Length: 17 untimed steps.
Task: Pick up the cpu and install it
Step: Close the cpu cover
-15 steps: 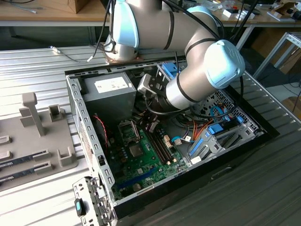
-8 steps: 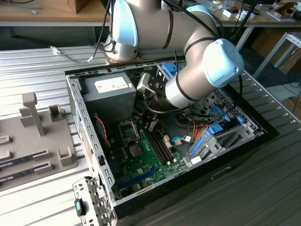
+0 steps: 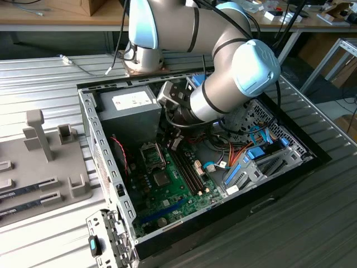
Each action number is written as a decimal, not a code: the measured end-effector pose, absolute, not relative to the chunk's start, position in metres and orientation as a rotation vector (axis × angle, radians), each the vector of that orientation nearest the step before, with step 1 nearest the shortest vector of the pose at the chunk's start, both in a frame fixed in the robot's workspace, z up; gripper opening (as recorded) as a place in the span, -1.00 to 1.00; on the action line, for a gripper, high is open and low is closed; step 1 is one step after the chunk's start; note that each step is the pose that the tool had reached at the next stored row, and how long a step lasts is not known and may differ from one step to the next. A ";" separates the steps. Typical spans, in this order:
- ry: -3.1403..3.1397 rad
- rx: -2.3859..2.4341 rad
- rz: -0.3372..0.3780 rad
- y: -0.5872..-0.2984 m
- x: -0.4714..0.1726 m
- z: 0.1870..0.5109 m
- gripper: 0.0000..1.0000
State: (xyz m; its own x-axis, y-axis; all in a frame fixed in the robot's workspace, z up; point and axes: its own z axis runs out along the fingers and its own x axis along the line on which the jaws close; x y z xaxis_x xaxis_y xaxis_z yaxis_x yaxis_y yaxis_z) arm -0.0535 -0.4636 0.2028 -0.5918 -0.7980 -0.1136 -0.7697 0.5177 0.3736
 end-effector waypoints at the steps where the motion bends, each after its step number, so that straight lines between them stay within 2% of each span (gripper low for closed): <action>1: -2.674 1.383 -0.602 -0.464 -0.054 0.203 -0.79; 17: -2.674 1.384 -0.605 -0.464 -0.058 0.211 -0.79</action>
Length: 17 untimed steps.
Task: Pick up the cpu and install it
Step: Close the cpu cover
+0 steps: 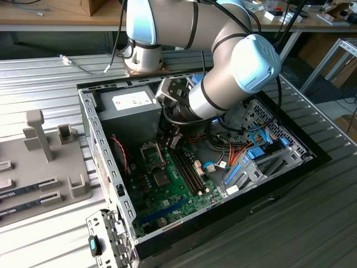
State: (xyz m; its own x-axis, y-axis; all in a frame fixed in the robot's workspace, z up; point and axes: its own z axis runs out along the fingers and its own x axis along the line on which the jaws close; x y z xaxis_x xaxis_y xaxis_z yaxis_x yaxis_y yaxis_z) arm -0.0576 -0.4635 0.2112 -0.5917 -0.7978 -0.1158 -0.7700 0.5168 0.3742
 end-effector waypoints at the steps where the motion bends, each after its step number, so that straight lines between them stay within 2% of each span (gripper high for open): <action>1: -2.674 1.384 -0.605 -0.464 -0.058 0.211 -0.79; 17: -2.677 1.390 -0.632 -0.464 -0.065 0.204 -0.79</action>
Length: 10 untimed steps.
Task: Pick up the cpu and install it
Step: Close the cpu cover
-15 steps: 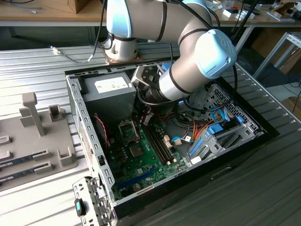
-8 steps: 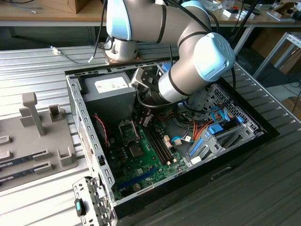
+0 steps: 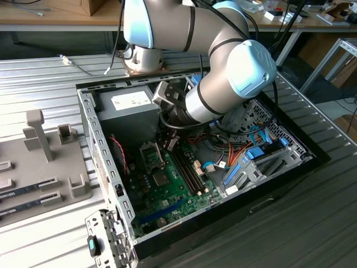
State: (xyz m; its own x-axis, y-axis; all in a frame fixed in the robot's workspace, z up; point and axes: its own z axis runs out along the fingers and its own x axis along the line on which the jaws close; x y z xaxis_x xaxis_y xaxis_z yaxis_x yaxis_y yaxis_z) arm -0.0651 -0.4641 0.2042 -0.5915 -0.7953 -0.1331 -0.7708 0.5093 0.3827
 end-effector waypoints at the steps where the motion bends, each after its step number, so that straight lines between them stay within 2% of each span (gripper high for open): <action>1: -2.678 1.393 -0.642 -0.465 -0.065 0.206 -0.79; 10: -2.680 1.405 -0.722 -0.468 -0.065 0.214 -0.79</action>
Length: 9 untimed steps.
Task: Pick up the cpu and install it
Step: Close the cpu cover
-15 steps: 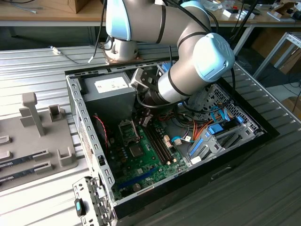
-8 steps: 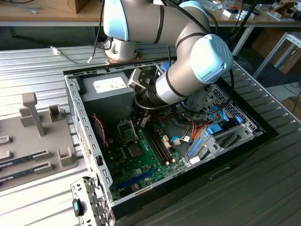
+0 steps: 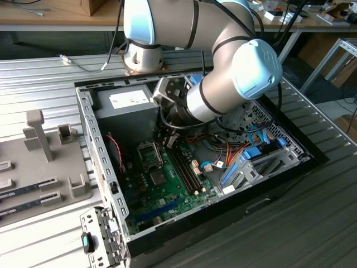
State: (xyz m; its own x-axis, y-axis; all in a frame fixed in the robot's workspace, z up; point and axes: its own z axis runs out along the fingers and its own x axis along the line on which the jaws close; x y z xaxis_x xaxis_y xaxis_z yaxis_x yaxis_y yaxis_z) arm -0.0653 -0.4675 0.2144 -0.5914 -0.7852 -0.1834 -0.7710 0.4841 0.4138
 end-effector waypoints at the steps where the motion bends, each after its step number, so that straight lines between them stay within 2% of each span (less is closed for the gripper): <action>1: -2.680 1.407 -0.732 -0.468 -0.065 0.214 -0.79; 9: -2.675 1.401 -0.791 -0.469 -0.058 0.213 -0.79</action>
